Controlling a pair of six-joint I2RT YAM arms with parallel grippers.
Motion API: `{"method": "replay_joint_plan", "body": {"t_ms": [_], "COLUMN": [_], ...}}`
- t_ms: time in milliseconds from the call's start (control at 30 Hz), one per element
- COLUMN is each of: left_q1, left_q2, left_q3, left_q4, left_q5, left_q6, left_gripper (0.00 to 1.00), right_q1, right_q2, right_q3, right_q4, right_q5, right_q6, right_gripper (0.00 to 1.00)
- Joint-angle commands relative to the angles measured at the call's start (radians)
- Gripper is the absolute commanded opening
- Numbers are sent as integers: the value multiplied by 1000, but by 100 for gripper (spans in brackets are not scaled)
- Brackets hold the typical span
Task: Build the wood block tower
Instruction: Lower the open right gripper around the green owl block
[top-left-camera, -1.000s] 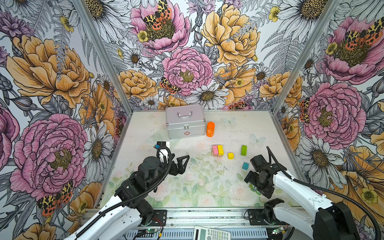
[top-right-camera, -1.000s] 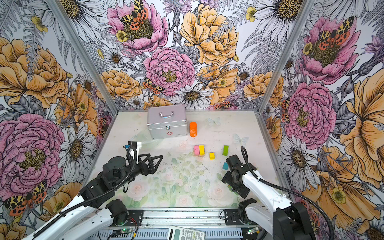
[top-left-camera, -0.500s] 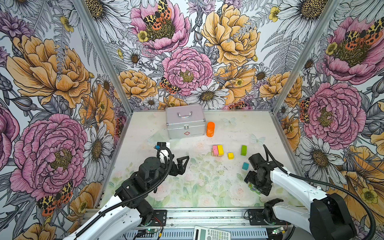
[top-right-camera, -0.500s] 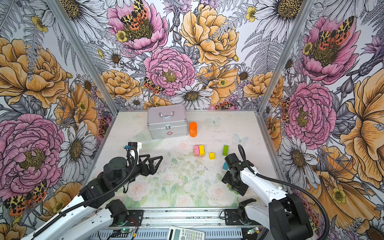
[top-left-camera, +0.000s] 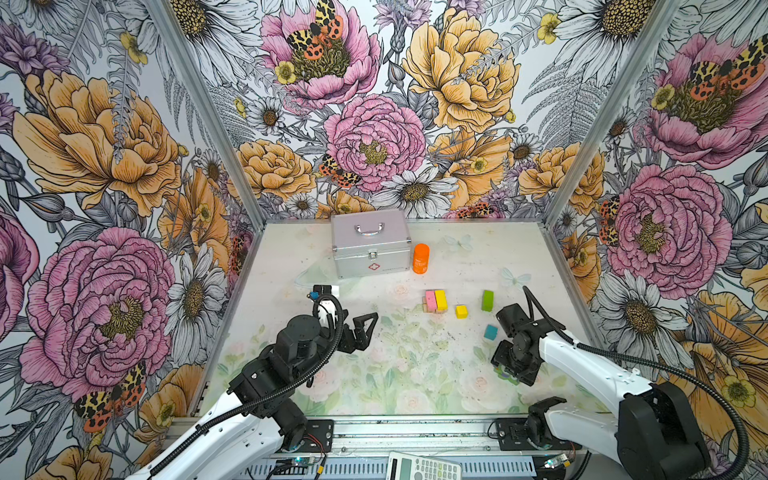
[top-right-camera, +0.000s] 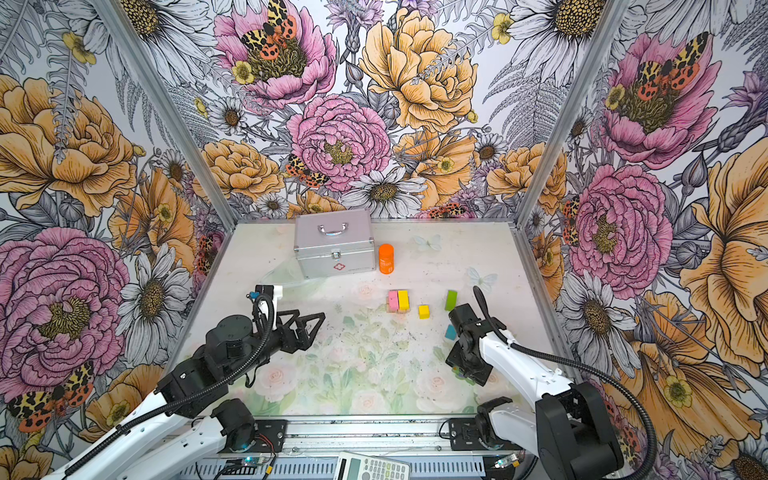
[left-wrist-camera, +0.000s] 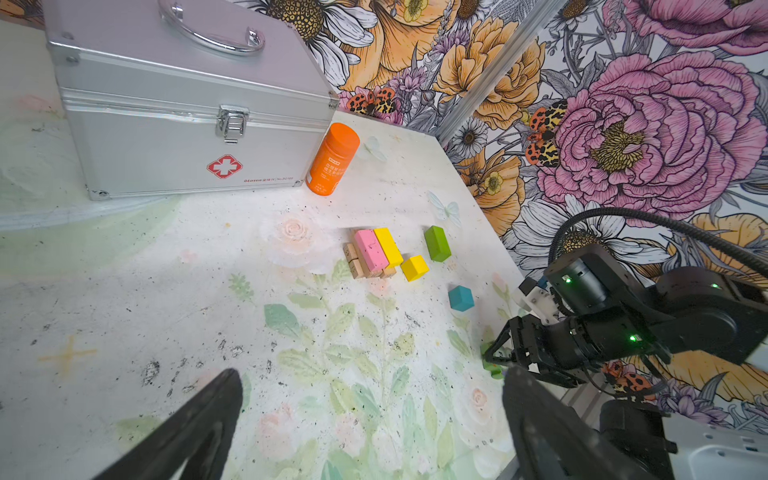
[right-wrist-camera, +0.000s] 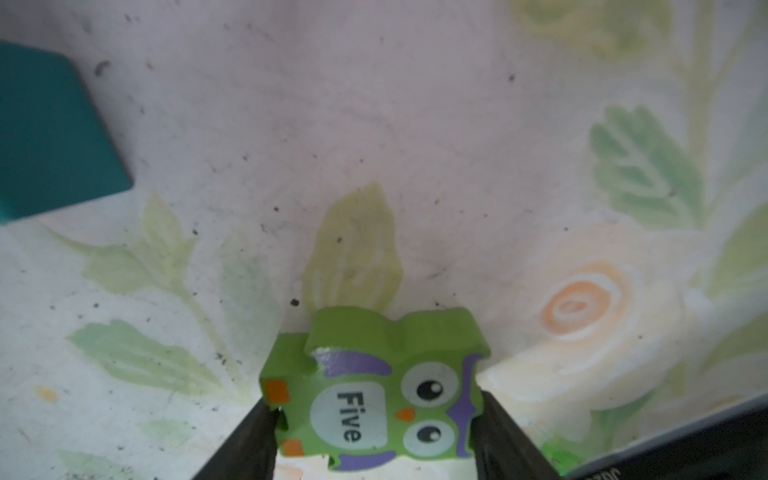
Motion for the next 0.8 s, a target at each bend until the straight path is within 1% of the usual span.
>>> {"method": "replay_joint_plan", "body": {"t_ms": [0,233,467,600,767], "left_q1": [-9,-10,-11,-12,-16], "left_q2": [-15,-8,5,21,43], "left_q3": [0,8,22,32,48], "left_q4": [-17,-24,-28,-28,-28], "left_q5": [-13,-15,-19,-21,-22], "left_q6": [-12,-19,-23,-21,-23], "left_gripper": [99,99,99,99,99], "right_q1": [-2,1,29,60,128], "right_q2": [3,-16,-21,-29,17], "right_q3": [18,18,25,38,60], "right_q4": [17,20,34,38,57], "right_q5": [-10,-19,-44,-42,-15], "right_q6": [-22,-40,-58,-66,-51], "right_gripper": [51,50,50,49,49]}}
